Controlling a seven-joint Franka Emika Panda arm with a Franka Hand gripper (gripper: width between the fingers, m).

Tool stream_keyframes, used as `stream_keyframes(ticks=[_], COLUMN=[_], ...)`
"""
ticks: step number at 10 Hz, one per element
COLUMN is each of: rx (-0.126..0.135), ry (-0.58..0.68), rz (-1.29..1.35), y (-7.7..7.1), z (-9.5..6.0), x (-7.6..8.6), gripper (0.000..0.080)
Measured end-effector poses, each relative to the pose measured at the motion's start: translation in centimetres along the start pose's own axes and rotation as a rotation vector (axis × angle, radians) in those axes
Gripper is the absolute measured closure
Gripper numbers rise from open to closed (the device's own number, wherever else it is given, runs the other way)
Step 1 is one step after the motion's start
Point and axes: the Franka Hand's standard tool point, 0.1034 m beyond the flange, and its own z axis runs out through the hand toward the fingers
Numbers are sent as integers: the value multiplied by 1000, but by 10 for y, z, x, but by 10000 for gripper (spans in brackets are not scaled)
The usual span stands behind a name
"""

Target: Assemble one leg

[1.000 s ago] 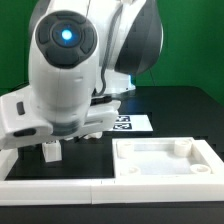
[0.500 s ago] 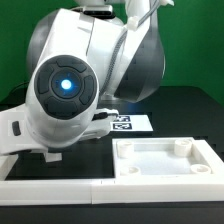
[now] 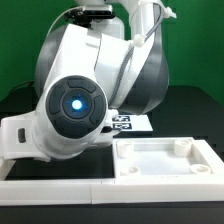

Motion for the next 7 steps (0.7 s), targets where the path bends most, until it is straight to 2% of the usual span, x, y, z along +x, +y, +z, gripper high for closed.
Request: stream_keyframes(ticks=[1, 2, 3, 4, 5, 7], rx=[0, 0, -3, -4, 5, 71], ry=[-1, 0, 1, 8, 58, 177], rz=[0, 0, -2, -16, -39, 59], y=[0, 0, -3, -19, -43, -84], z=[0, 0, -2, -18, -48, -98], x=[0, 0, 0, -6, -15, -32], gripper=[473, 515, 515, 515, 515, 515])
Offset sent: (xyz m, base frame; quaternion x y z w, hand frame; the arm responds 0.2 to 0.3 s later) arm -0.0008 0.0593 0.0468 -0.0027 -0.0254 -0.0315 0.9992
